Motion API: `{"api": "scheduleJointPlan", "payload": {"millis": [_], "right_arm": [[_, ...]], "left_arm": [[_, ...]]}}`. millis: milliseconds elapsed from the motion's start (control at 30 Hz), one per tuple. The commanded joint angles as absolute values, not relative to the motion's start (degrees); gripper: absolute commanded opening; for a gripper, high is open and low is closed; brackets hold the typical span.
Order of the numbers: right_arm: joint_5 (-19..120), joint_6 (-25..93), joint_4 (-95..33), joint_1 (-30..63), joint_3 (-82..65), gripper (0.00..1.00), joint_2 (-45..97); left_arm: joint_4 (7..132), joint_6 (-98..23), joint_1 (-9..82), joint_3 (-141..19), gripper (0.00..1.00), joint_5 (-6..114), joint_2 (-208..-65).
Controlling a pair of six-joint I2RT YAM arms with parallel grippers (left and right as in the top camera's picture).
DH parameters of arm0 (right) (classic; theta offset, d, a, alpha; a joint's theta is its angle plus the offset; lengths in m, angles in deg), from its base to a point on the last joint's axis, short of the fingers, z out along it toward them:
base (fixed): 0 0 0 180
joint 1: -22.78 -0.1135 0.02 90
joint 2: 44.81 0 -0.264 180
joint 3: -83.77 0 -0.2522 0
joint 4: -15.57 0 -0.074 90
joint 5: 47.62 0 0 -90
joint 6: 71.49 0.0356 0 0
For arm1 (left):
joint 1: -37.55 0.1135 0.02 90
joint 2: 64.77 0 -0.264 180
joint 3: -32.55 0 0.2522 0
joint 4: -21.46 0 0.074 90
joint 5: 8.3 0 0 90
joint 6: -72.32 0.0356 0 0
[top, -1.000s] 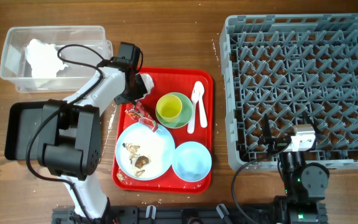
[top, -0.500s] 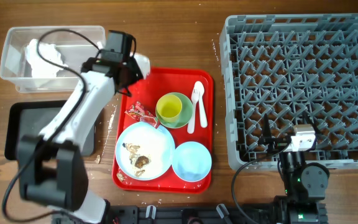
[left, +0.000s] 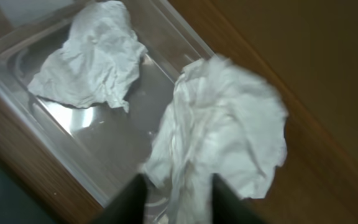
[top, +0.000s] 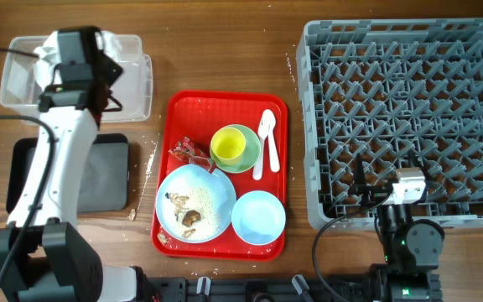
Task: Sort waste into correct bins and load items into the dishwasher rack
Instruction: 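Drop the second tissue into the clear plastic bin, then grasp the red candy wrapper on the tray with the left gripper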
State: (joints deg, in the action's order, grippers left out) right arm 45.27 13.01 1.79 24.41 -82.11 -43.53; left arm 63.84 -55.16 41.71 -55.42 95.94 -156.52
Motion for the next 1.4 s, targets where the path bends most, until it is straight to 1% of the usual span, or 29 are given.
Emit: {"api": "scheduleJointPlan", "payload": {"millis": [0,33,100,167,200,233,300,367,467,500,600,700,767,833,867,933,1033,1167,1300,1367], "right_arm": [[44.6,12.5,1.9,24.7,-82.2,1.0,-43.8],[44.6,12.5,1.9,24.7,-82.2,1.0,-43.8],[44.6,12.5,1.9,24.7,-82.2,1.0,-43.8],[44.6,12.5,1.9,24.7,-82.2,1.0,-43.8],[44.6,12.5,1.9,24.7,-82.2,1.0,-43.8],[44.6,12.5,1.9,24.7,-82.2,0.99,-43.8],[44.6,12.5,1.9,24.7,-82.2,1.0,-43.8],[44.6,12.5,1.9,24.7,-82.2,1.0,-43.8],[44.6,12.5,1.9,24.7,-82.2,1.0,-43.8],[44.6,12.5,1.9,24.7,-82.2,1.0,-43.8],[44.6,12.5,1.9,24.7,-82.2,1.0,-43.8],[44.6,12.5,1.9,24.7,-82.2,1.0,-43.8],[44.6,12.5,1.9,24.7,-82.2,1.0,-43.8],[44.6,12.5,1.9,24.7,-82.2,1.0,-43.8],[44.6,12.5,1.9,24.7,-82.2,1.0,-43.8],[44.6,12.5,1.9,24.7,-82.2,1.0,-43.8],[44.6,12.5,1.9,24.7,-82.2,1.0,-43.8],[44.6,12.5,1.9,24.7,-82.2,1.0,-43.8],[44.6,12.5,1.9,24.7,-82.2,1.0,-43.8],[44.6,12.5,1.9,24.7,-82.2,1.0,-43.8]], "left_arm": [[63.3,-57.0,45.2,-56.2,0.57,97.6,-158.3],[63.4,-57.0,45.6,-56.2,0.73,97.3,-158.3],[64.0,-57.0,45.6,-56.2,0.93,96.8,-158.2],[64.6,-57.0,45.6,-56.2,0.97,94.7,-158.2],[65.1,-57.0,45.6,-56.2,0.97,93.4,-158.2],[65.8,-57.0,45.6,-56.2,0.94,91.7,-158.2],[69.9,-56.9,45.6,-56.2,0.91,83.9,-157.8],[71.4,-55.4,45.6,-56.2,0.87,77.5,-157.5],[73.7,-52.4,45.5,-56.2,0.86,67.7,-156.3],[75.2,-52.4,45.4,-56.2,0.83,65.5,-155.7],[79.4,-53.7,45.1,-56.2,0.8,63.7,-153.1],[85.2,-56.2,45.1,-56.2,0.79,63.7,-149.9],[90.6,-56.6,44.9,-56.2,0.78,63.7,-148.1],[96.1,-59.3,44.8,-56.2,0.78,63.7,-147.9],[100.2,-62.7,44.7,-55.6,0.77,63.7,-148.1],[102.2,-66.3,44.2,-52.7,0.77,63.7,-148.0],[98.9,-70.7,41.8,-47.0,0.71,63.4,-148.0],[89.4,-76.6,36.2,-40.2,0.63,60.5,-148.1],[79.9,-84.2,29.5,-36.3,0.57,61.4,-148.2],[78.7,-87.4,27.4,-36.2,0.55,63.8,-149.0]]}}
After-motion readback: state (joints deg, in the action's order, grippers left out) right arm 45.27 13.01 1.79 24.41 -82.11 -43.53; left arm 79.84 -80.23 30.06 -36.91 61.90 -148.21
